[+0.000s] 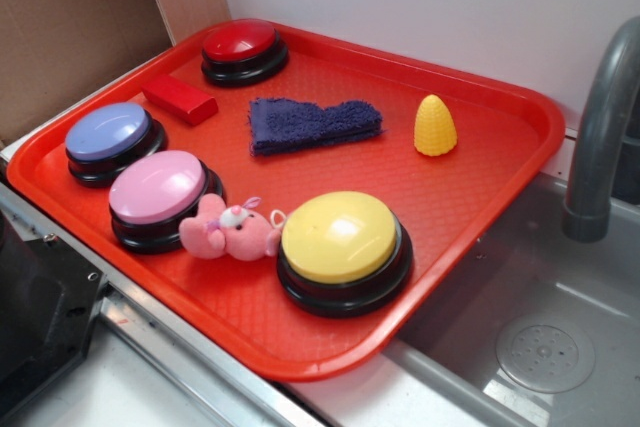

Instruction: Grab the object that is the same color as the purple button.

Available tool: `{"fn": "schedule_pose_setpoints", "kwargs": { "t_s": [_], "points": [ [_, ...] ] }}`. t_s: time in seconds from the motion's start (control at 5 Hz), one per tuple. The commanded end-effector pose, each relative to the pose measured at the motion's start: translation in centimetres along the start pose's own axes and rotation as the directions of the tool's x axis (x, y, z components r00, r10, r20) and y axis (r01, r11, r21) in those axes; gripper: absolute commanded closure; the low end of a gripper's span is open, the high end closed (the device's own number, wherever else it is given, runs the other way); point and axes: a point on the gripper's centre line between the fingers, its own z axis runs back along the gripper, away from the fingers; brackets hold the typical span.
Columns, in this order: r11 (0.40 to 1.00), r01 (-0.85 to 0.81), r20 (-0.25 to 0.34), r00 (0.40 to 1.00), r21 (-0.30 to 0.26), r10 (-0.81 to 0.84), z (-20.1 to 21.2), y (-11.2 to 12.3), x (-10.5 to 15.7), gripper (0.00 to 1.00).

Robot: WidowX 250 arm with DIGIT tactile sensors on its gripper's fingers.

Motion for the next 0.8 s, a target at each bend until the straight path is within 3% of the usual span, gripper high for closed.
{"fn": "schedule_pose_setpoints", "kwargs": {
  "t_s": [0.0, 0.2, 0.4, 0.6],
  "points": [
    [1.000, 0.000, 0.000, 1.000, 0.000, 0.000, 0.0, 0.0, 0.0, 0.00],
    [0.985, 0.167, 0.072, 0.983, 0.040, -0.169, -1.2, 0.0, 4.1, 0.00],
    [0.956, 0.279, 0.070, 0.956, 0.094, -0.286, -3.3, 0.0, 6.9, 0.00],
    [0.919, 0.380, 0.036, 0.922, 0.102, -0.386, -6.0, -0.3, 8.3, 0.00]
  ]
}}
